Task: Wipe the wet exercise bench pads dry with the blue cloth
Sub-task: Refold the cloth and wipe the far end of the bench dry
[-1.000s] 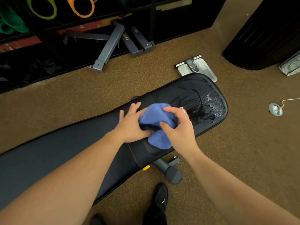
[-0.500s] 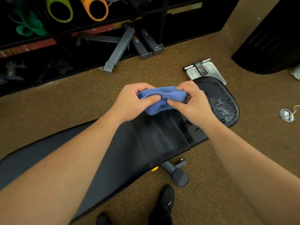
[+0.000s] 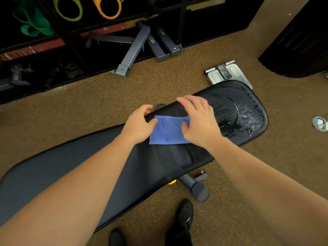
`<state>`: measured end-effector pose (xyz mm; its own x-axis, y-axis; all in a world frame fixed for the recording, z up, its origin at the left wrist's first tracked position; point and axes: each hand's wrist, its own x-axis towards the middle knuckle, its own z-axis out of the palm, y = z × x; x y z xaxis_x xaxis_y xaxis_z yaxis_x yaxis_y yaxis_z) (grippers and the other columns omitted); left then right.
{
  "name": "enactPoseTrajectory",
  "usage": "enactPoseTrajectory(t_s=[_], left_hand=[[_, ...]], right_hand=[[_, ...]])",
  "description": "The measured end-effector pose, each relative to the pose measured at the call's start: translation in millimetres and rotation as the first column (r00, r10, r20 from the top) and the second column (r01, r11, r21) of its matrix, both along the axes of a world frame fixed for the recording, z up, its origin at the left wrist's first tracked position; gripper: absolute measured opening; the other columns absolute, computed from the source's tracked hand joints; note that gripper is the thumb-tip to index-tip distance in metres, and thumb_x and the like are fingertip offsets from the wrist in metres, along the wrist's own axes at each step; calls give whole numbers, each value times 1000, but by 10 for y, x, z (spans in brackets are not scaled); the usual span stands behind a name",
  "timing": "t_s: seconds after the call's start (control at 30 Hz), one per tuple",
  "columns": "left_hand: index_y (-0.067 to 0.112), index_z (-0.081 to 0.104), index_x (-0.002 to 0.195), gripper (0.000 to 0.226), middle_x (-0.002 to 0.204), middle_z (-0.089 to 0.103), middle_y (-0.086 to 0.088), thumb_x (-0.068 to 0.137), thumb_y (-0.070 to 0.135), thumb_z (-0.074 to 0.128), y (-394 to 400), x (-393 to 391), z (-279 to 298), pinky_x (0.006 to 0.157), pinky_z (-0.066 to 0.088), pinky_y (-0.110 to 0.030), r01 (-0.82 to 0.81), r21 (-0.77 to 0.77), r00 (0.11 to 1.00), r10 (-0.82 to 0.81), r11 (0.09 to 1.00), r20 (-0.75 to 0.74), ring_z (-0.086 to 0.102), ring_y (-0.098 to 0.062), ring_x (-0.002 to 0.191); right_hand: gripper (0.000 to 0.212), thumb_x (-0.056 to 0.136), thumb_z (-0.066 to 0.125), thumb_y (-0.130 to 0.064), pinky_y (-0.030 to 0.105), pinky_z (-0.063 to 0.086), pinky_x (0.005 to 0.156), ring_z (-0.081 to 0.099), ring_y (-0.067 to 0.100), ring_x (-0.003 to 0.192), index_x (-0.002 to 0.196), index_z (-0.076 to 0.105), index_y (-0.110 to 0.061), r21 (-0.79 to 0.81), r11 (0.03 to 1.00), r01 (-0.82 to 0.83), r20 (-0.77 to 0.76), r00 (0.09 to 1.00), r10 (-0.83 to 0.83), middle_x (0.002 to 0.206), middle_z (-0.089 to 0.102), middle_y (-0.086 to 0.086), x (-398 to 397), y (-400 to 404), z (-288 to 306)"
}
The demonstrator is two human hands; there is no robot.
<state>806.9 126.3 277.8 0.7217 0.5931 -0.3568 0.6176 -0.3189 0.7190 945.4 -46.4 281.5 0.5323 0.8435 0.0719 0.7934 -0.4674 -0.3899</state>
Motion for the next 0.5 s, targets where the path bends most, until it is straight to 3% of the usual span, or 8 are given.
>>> enactPoseTrajectory(t_s=[0.03, 0.1, 0.17, 0.23, 0.27, 0.33, 0.43, 0.5], left_hand=[[27, 46, 144, 50, 138, 51, 2, 97, 25, 62, 17, -7, -14, 100, 34, -25, -38, 19, 999, 38, 999, -4, 47, -14, 127], [25, 44, 146, 49, 142, 48, -3, 99, 24, 57, 21, -59, -54, 100, 30, -23, -91, 53, 996, 92, 994, -16, 45, -18, 133], [25, 43, 147, 48, 145, 46, -5, 100, 25, 54, -13, -132, -88, 100, 30, -24, -109, 43, 993, 111, 993, -51, 44, -20, 134], [26, 41, 148, 50, 147, 43, -3, 100, 29, 53, -48, -181, -120, 102, 32, -27, -59, 52, 994, 64, 997, -86, 42, -20, 135], [28, 39, 149, 51, 149, 41, -2, 100, 31, 53, -68, -191, -129, 106, 34, -30, -17, 69, 995, 24, 997, -102, 40, -21, 136], [29, 37, 150, 53, 153, 36, 1, 100, 34, 53, -128, -168, -132, 113, 35, -40, 74, 98, 990, -62, 992, -123, 36, -21, 140], [29, 30, 154, 63, 161, 25, 3, 98, 37, 58, -249, 2, -125, 118, 28, -47, 209, 171, 971, -183, 963, -156, 25, -23, 147], [31, 20, 158, 79, 166, 11, 2, 94, 43, 64, -328, 170, -130, 122, 18, -50, 310, 222, 939, -261, 924, -227, 8, -24, 153]], right_hand=[[75, 76, 65, -28, 51, 30, 111, 27, 28, 145, 148, 41, -31, -20, 991, -135, 27, 990, 136, 155, 36, 0, -57, 82, -50], [72, 86, 55, -48, 53, 19, 117, 12, 29, 153, 153, 32, -36, -244, 880, -407, 58, 900, 432, 166, 18, 0, -194, 140, -310], [62, 96, 44, -54, 51, 29, 112, 25, 31, 149, 154, 33, -36, -378, 799, -468, 106, 835, 540, 165, 23, 1, -249, 59, -553], [49, 98, 49, -45, 44, 45, 91, 53, 31, 122, 145, 49, -32, -305, 874, -378, 214, 868, 449, 150, 48, 2, -259, -66, -618], [45, 98, 52, -42, 41, 46, 83, 56, 29, 108, 141, 54, -30, -256, 911, -323, 254, 887, 386, 141, 54, 1, -275, -156, -619], [41, 98, 52, -38, 40, 46, 79, 56, 29, 99, 137, 59, -26, -157, 972, -175, 280, 936, 214, 132, 58, 1, -311, -418, -618], [42, 98, 50, -34, 44, 49, 85, 56, 30, 109, 135, 61, -19, -53, 988, 142, 228, 966, -126, 134, 59, 5, -412, -987, -624], [48, 100, 48, -36, 45, 46, 101, 48, 29, 130, 145, 51, -20, -123, 973, 195, 198, 966, -169, 148, 50, 6, -537, -1296, -639]])
